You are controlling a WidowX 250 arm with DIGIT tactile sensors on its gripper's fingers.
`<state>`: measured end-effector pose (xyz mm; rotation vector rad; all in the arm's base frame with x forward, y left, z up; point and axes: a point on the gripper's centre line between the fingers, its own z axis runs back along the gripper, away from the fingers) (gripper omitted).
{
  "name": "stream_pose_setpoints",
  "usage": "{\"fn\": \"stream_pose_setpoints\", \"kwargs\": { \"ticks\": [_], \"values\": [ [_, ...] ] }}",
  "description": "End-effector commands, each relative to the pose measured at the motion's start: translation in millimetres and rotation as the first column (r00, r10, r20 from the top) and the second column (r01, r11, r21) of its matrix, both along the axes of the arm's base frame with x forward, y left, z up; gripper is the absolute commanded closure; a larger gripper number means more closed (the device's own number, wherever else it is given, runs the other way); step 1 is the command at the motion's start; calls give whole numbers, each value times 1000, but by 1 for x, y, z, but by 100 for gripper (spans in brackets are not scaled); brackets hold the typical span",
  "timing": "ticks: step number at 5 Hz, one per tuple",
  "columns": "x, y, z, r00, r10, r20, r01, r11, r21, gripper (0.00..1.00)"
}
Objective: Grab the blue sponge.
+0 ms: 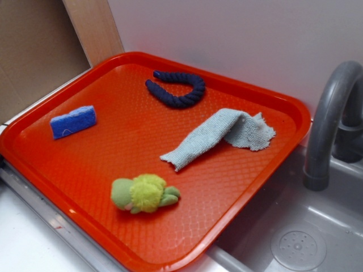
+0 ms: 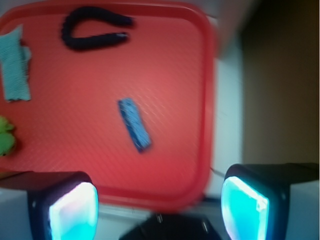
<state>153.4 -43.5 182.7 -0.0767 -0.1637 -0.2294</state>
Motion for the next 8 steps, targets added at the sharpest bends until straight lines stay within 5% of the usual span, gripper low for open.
{"fn": "stream_pose_setpoints", "kwargs": {
  "ticks": [1, 2, 5, 6, 7, 8],
  "values": [
    [9, -28, -72, 973, -229, -33, 224, 968, -111, 0],
    [10, -36, -97, 977, -188, -100, 184, 982, -52, 0],
    [27, -22, -149, 964, -143, -223, 148, 989, 6, 0],
    [27, -28, -154, 959, -157, -236, 162, 987, 4, 90],
    [22, -38, -147, 963, -176, -203, 181, 983, 6, 100],
    [20, -44, -136, 967, -167, -190, 174, 985, 19, 100]
  ]
}}
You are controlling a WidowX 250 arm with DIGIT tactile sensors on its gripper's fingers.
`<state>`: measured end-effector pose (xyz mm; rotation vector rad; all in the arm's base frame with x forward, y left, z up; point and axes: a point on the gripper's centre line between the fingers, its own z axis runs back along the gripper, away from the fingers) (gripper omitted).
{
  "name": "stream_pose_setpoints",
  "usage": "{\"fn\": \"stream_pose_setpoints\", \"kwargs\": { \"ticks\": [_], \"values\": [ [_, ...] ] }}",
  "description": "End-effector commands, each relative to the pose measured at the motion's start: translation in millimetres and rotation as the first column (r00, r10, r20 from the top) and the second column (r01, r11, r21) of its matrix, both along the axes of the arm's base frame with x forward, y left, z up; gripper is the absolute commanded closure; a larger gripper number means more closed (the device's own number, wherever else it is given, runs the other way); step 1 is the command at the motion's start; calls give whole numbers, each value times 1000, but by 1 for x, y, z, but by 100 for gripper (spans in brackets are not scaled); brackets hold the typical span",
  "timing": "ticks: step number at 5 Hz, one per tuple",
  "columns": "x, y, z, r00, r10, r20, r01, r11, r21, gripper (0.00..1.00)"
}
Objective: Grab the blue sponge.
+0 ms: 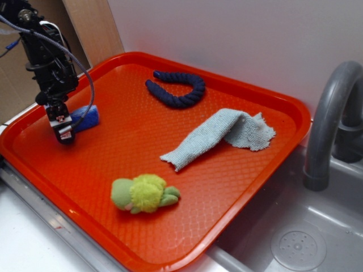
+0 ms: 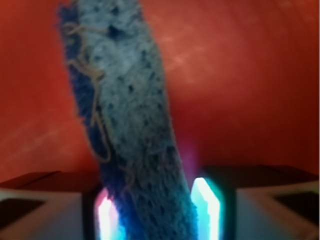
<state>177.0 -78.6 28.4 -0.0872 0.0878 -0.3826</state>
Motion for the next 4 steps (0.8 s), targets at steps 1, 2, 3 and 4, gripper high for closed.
{"fn": "stream_pose_setpoints", "kwargs": {
  "ticks": [1, 2, 3, 4],
  "values": [
    [-1, -10, 63, 996, 81, 42, -82, 996, 41, 100],
    [-1, -13, 112, 979, 204, 26, -206, 975, 88, 100],
    [-9, -18, 136, 966, 254, 56, -259, 955, 145, 100],
    [-18, -21, 169, 950, 295, 106, -308, 941, 138, 100]
  ]
}}
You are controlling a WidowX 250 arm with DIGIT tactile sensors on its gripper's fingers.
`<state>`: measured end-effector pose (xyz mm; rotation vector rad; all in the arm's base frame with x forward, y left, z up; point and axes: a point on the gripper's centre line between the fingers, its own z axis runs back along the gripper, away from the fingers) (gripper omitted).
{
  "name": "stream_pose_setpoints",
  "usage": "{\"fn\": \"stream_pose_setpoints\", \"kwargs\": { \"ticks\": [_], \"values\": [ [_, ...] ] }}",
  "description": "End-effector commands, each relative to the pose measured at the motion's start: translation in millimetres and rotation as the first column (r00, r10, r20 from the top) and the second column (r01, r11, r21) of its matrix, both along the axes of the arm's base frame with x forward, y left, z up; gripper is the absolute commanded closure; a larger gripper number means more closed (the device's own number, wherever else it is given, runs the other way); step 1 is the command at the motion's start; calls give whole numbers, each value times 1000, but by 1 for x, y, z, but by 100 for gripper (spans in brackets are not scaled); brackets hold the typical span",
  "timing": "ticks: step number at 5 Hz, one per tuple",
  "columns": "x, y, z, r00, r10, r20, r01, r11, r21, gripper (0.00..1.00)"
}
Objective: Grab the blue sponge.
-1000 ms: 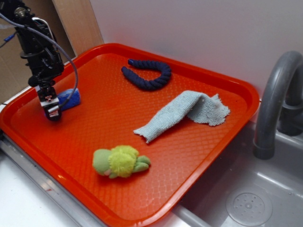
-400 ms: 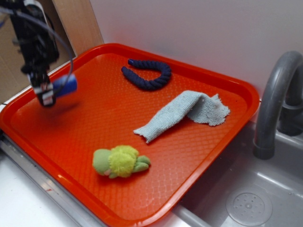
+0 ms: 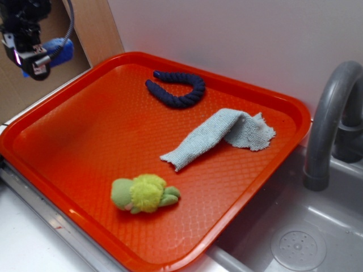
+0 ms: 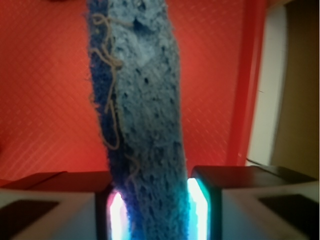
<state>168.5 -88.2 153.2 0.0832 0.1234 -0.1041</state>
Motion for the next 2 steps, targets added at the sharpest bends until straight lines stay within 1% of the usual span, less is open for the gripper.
{"fn": "stream_pose_setpoints", "kwargs": {
  "ticks": [1, 2],
  "values": [
    [-17, -6, 71, 982, 113, 150, -106, 993, -52, 100],
    [-16, -4, 65, 982, 107, 154, -100, 994, -50, 100]
  ]
}}
